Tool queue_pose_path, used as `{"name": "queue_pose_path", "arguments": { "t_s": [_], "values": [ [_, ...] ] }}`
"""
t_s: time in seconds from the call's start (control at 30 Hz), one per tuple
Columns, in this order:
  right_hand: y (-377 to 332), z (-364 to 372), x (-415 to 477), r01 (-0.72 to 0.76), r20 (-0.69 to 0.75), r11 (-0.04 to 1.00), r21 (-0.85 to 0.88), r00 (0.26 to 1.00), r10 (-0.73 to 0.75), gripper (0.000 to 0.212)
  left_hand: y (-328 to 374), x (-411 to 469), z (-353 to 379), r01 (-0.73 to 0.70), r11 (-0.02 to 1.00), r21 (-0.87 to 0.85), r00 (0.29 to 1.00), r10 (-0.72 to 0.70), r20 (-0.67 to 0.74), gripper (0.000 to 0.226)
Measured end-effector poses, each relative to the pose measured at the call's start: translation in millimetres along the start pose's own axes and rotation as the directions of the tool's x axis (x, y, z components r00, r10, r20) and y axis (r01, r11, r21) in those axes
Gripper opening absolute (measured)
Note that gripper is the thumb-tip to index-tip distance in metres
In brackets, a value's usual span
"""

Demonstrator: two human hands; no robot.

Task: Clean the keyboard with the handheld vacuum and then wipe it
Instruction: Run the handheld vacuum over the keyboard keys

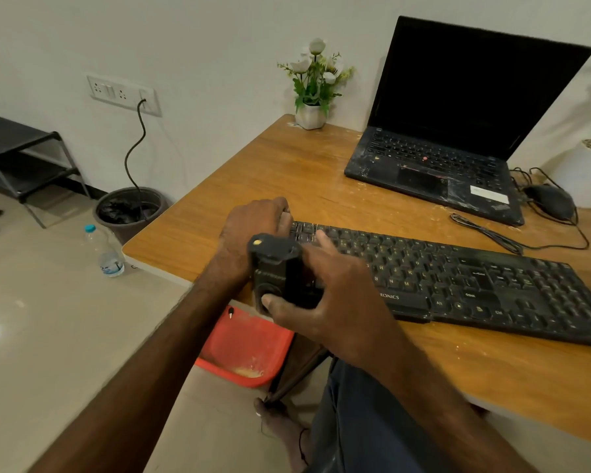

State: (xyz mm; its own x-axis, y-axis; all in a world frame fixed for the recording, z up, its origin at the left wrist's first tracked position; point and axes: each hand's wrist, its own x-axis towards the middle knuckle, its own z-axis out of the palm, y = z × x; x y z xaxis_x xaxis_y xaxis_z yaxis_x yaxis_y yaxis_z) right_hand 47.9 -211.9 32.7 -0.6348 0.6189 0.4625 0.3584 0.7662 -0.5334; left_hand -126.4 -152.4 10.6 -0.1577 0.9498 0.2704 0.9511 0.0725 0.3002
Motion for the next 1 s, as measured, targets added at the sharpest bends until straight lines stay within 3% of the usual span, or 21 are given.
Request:
{"name": "queue_pose_path", "arguments": {
  "t_s": [0.17,0.23,0.37,0.47,0.6,0.7,0.87,1.0],
  "values": [
    [14,-9,3,-0.058,-0.183,0.986,-0.154,0.983,0.029,0.041,-3,-7,2,-0.055,0.998,0.010,0.997,0.056,-0.057,0.020],
    [13,-4,1,-0.055,-0.193,0.976,-0.210,0.981,0.014,0.039,-2,-4,2,-0.041,0.999,0.030,0.998,0.042,-0.046,0.020],
    [-5,11,-4,0.013,-0.107,0.995,-0.100,0.994,-0.024,0.036,-3,6,2,0.023,0.999,0.024,0.998,-0.024,0.065,0.021],
    [1,-7,-8,-0.078,-0.226,0.995,-0.061,0.972,0.062,0.037,-5,-1,6,-0.015,1.000,-0.005,0.999,0.014,-0.030,0.013],
    [15,-25,-13,-0.237,-0.324,0.946,-0.223,0.933,0.158,0.032,-2,-2,7,-0.006,1.000,-0.030,0.995,0.003,-0.096,0.024],
    [10,-3,-14,-0.206,-0.302,0.927,-0.314,0.947,0.108,0.032,-2,-2,4,-0.016,0.999,-0.032,0.998,0.014,-0.055,0.019],
    [7,10,-8,-0.153,-0.321,0.976,-0.158,0.942,0.096,0.031,-3,-8,-1,0.005,0.998,-0.060,0.999,-0.007,-0.042,0.017],
    [13,3,-1,-0.205,-0.369,0.964,-0.168,0.920,0.131,0.028,2,-8,-1,0.023,0.997,-0.078,0.999,-0.027,-0.042,0.021]
  ]
}}
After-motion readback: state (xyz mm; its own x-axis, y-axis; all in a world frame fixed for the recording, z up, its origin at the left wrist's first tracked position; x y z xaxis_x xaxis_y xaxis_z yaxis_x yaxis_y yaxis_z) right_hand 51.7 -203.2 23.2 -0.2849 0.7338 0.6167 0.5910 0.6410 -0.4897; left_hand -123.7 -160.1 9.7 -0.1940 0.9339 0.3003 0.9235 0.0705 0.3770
